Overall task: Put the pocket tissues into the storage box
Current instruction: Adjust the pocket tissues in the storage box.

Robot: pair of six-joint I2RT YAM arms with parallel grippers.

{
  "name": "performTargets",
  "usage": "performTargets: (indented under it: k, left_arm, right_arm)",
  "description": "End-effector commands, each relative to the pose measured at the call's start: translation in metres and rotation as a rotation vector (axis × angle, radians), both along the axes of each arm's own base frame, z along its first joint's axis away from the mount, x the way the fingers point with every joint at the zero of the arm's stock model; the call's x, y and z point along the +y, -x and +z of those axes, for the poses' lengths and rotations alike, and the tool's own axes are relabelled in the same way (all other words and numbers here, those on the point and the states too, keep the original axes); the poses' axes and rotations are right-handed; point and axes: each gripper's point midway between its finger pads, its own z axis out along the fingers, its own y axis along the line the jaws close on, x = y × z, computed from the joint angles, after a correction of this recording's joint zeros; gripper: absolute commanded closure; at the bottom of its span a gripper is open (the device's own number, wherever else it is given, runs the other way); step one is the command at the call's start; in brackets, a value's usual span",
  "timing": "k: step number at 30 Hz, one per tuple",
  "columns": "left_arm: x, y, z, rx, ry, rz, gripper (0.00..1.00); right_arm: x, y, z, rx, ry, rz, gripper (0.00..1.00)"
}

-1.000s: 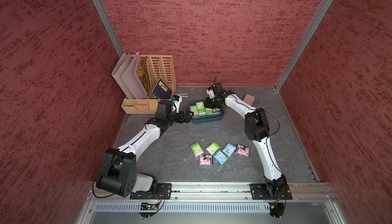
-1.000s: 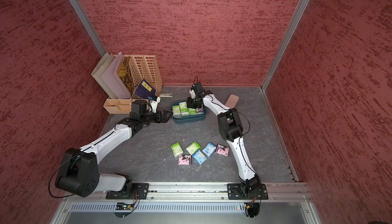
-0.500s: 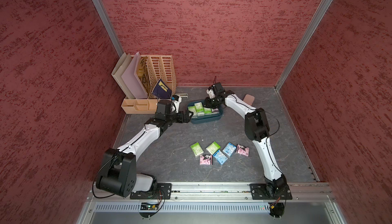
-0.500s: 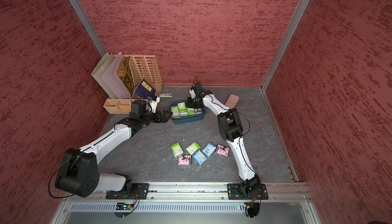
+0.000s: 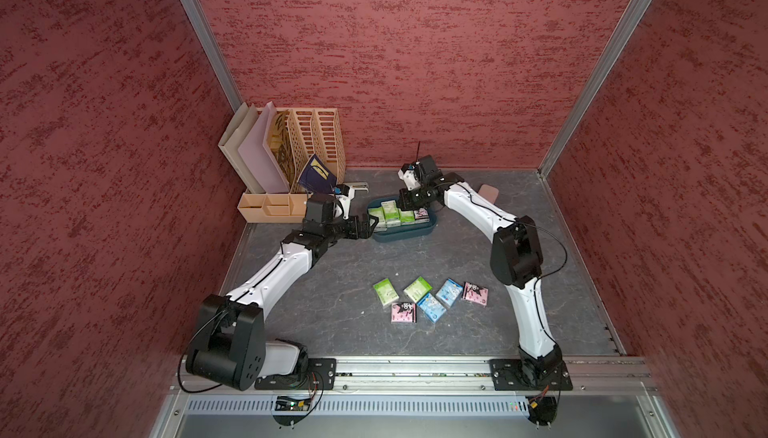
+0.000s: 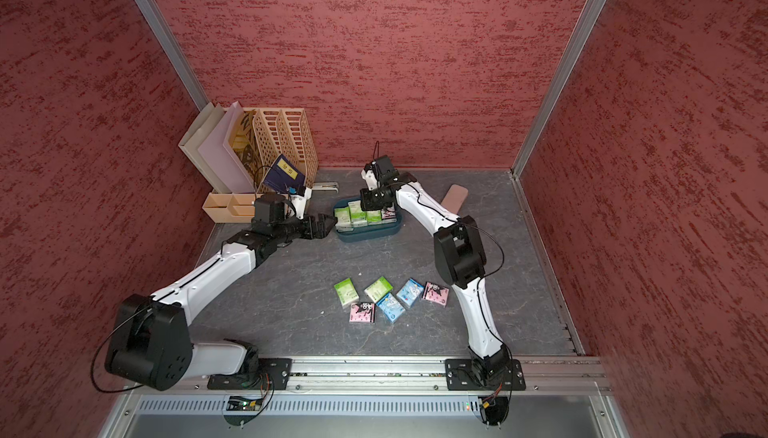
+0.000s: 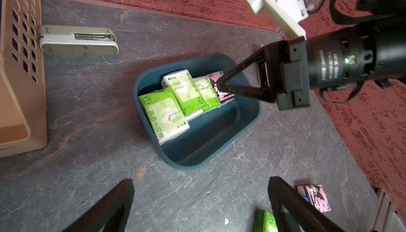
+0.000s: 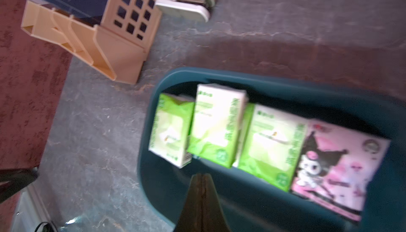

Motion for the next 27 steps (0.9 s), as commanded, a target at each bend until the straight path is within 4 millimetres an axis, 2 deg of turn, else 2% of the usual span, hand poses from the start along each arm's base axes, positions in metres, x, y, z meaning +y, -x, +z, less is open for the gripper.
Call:
performTargets:
  k: [1, 4, 9, 14, 27]
  left_arm:
    - [0.003, -0.004, 0.021, -0.051, 0.025, 0.018, 0.00]
    - [0.003, -0.004, 0.020, -0.051, 0.027, 0.019, 0.00]
    - [0.002, -0.006, 0.020, -0.049, 0.030, 0.022, 0.00]
    - [0.003, -0.005, 0.016, -0.040, 0.024, 0.022, 0.00]
    - [0.010, -0.001, 0.005, -0.021, 0.011, 0.034, 0.00]
  right_arm:
    - [0.010, 0.030, -0.007, 0.046, -0.020, 0.065, 1.00]
    - [0.019, 0.042, -0.014, 0.073, -0.027, 0.089, 1.00]
    - [0.034, 0.050, -0.026, 0.106, -0.086, 0.083, 1.00]
    - [0.039, 0.043, -0.038, 0.113, -0.082, 0.068, 1.00]
    - [0.053, 0.026, -0.051, 0.132, -0.092, 0.047, 1.00]
